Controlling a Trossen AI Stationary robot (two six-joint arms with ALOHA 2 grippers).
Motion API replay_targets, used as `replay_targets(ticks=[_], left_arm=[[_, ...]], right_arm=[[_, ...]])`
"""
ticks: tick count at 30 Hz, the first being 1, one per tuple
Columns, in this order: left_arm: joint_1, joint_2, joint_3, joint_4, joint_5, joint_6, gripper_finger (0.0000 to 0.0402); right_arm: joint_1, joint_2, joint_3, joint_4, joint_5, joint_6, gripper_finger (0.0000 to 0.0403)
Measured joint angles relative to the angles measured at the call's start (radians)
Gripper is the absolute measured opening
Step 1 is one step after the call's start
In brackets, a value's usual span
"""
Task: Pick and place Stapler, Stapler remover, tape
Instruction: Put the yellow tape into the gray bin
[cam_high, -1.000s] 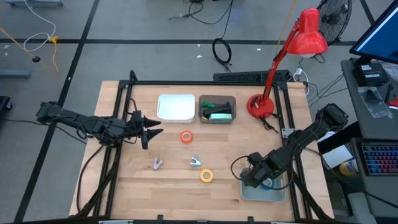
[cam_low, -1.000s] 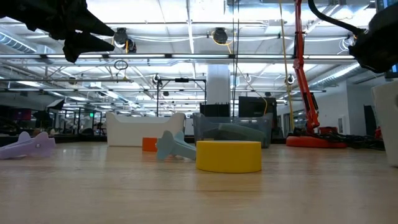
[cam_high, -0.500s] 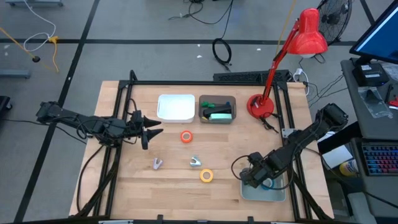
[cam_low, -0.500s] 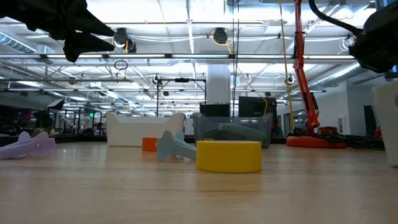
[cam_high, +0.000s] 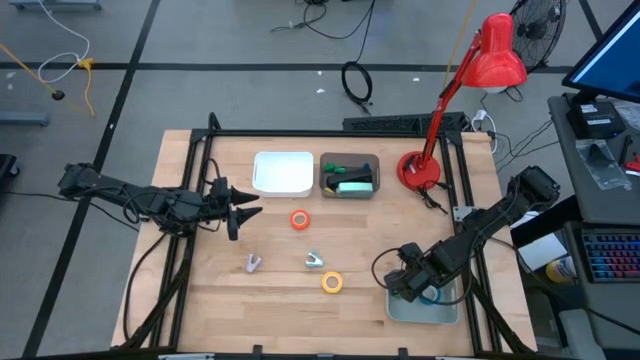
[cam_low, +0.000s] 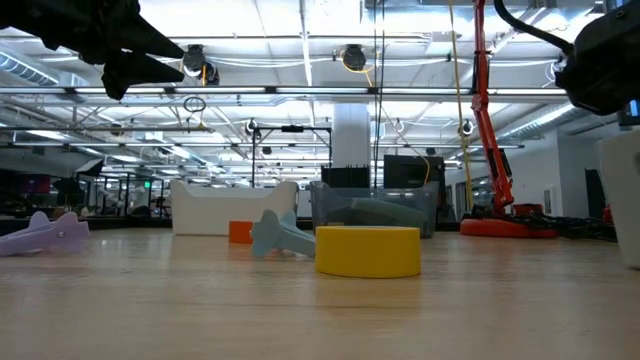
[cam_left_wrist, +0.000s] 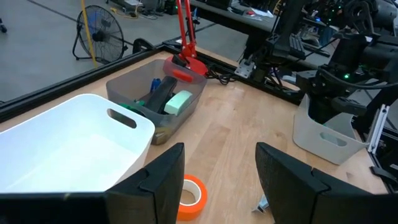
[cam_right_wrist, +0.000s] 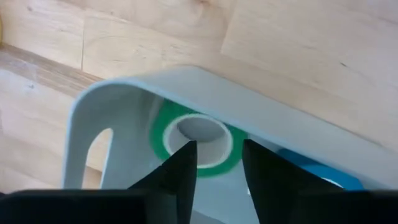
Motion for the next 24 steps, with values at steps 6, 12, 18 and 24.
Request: replay_targets(ticks=[6, 12, 18, 24], left_arm=[[0.000, 0.000, 0.000, 0.000, 0.000, 0.002, 0.0198], [0.000, 0.000, 0.000, 0.000, 0.025, 0.002, 0.0198], [0.000, 0.000, 0.000, 0.000, 0.027, 0.007, 0.0198], [0.000, 0.000, 0.000, 0.000, 0.027, 0.008, 0.0198]], right_arm=[[0.000, 0.000, 0.000, 0.001, -0.003, 0.012, 0.0113], [0.018, -0.045, 0.000, 0.020, -0.031, 0.003, 0.0075], [0.059, -0.145, 0.000, 0.029, -0.026, -0.057, 0.0009], [0.079, -0.229, 0.000, 0.091, 0.130, -0.158, 0.0003]])
